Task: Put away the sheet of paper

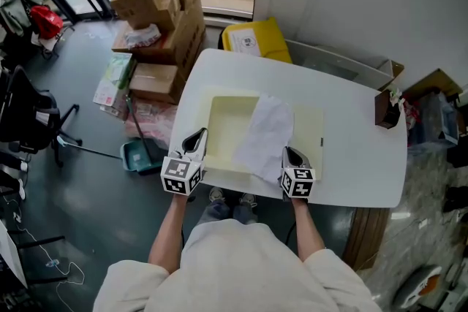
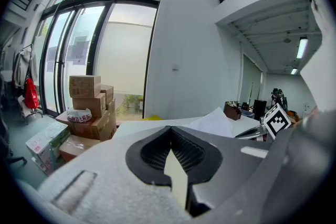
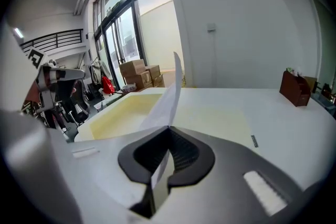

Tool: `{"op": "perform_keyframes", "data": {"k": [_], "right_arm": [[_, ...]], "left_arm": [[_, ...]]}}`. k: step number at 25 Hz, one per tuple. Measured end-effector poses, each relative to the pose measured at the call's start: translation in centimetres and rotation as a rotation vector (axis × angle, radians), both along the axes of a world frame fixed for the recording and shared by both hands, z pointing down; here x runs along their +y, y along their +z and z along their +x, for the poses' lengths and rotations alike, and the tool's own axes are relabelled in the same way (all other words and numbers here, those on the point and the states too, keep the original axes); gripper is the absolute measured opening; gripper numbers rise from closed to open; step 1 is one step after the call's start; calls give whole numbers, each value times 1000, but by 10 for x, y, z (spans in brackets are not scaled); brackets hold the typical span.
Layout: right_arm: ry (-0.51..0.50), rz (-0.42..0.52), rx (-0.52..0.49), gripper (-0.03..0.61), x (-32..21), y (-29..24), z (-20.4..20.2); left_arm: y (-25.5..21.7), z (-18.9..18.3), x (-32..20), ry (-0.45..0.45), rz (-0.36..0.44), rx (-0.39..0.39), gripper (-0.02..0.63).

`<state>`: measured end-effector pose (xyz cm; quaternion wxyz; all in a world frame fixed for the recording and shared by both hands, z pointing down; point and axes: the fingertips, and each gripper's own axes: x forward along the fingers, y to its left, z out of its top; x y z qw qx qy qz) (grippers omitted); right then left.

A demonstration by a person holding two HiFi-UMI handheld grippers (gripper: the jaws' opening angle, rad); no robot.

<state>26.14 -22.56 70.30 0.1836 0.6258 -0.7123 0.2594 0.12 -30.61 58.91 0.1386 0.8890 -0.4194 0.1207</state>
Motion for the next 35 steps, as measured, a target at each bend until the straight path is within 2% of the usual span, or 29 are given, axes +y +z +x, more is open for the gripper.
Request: {"op": "perform_keyframes", "data": {"k": [14,22,35], "right_arm": [[-41,-107,3,2,-14,43,2],[24,-134,-63,2,-33,54,0],[-29,-183,-74,2,-58,67,-33]], "left_arm": [[4,-2,3,-11,-8,-15,2],[7,-13,2,-41,-18,-19,2],[11,-39,-6,-99,-27,-23,2]]}}
